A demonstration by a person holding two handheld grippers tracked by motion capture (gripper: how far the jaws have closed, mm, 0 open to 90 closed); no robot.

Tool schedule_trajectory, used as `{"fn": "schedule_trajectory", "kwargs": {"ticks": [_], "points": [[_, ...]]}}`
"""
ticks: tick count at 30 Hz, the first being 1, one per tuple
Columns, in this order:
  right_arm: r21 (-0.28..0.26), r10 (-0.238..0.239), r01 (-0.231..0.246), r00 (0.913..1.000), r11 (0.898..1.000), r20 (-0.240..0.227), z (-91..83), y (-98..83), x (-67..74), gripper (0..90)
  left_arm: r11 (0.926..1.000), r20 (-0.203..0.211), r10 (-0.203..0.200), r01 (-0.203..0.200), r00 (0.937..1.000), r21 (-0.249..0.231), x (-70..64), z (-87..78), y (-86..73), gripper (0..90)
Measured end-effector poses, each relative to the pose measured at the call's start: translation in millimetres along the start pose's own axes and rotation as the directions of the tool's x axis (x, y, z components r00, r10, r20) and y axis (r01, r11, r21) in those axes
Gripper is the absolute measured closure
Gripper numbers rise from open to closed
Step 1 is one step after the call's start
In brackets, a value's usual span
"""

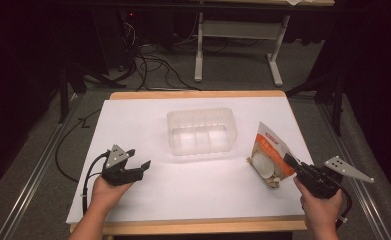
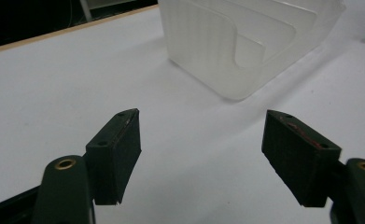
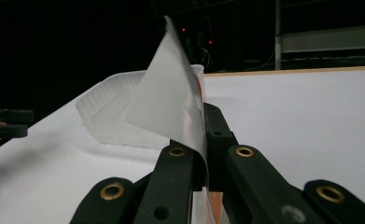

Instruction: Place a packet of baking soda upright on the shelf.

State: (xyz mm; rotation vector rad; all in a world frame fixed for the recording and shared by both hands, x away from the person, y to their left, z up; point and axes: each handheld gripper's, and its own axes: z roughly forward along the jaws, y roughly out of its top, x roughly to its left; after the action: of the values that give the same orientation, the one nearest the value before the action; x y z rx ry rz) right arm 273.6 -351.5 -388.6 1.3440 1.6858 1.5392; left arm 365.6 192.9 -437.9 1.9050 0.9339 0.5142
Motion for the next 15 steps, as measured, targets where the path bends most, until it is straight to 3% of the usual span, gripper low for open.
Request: {"fn": "schedule_trajectory", "kwargs": {"ticks": [4, 9, 12, 15], "points": [[-0.007, -0.022, 0.023, 0.9989, 1.0, 0.042, -0.4, 2.4, 0.7, 90.0, 0.9992, 0.009, 0.032, -0.032, 0.9994, -0.026, -3.8, -4.7, 1.9, 28.8], [-0.024, -0.032, 0.034, 0.9961, 0.999, 0.083, -2.8, 7.3, 3.1, 90.0, 0.9994, 0.009, 0.028, -0.028, 0.9996, -0.02, -3.9, -2.4, 1.8, 28.7], [-0.033, -0.047, 0.049, 0.9959, 0.998, 0.078, -0.6, 11.8, 6.8, 90.0, 0.9989, 0.005, 0.039, -0.039, 0.9992, -0.026, -2.9, -2.4, 2.2, 28.8], [-0.035, -0.04, 0.042, 0.9969, 0.998, 0.068, 5.8, 16.6, 11.2, 90.0, 0.9994, 0.004, 0.01, -0.01, 0.9999, -0.033, -0.5, -3.9, 1.9, 28.7]]}}
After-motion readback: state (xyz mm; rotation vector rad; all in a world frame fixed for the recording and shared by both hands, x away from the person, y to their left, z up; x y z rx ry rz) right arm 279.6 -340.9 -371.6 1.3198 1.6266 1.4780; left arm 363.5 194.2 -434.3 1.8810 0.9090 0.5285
